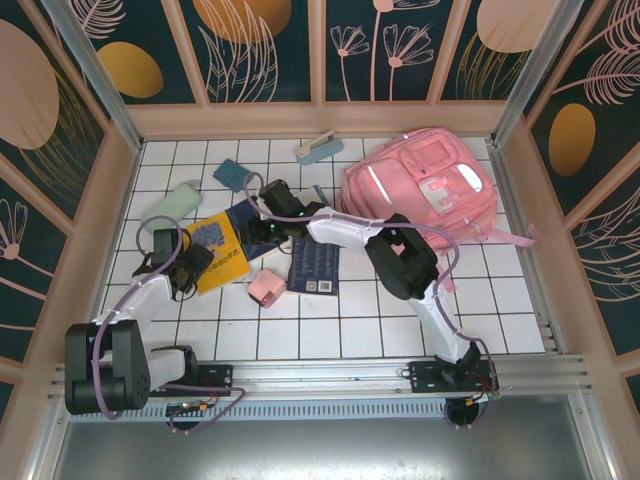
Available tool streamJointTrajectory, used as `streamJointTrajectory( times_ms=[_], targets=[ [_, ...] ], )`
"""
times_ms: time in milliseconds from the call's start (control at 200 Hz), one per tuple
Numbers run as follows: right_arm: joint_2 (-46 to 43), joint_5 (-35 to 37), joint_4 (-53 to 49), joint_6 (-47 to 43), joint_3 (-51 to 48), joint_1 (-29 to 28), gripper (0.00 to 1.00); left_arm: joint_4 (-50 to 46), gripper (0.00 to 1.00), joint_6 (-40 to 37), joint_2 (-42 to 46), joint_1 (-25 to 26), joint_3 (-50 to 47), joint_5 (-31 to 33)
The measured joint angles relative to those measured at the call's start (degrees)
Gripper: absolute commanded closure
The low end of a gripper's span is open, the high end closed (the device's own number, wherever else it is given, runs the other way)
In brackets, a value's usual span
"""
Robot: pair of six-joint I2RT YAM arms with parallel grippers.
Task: Pack the student bag
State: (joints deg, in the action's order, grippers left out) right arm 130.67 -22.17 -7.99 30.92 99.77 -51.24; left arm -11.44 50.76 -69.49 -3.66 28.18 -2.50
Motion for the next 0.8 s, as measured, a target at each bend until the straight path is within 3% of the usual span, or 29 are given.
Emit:
streamJointTrajectory(
  times_ms=[395,800],
  targets=[
    [8.0,1.2,-6.5,-2.7,9.5,-2.6,0.65,0.2,0.34,-1.7,-2.3,-0.1,-0.8,0.4],
    [8.8,2.7,-9.0,-4.6,10.8,-2.4,0.78,6.4,0.48,-2.9,1.4,-1.3,-5.4,-5.4]
  ],
)
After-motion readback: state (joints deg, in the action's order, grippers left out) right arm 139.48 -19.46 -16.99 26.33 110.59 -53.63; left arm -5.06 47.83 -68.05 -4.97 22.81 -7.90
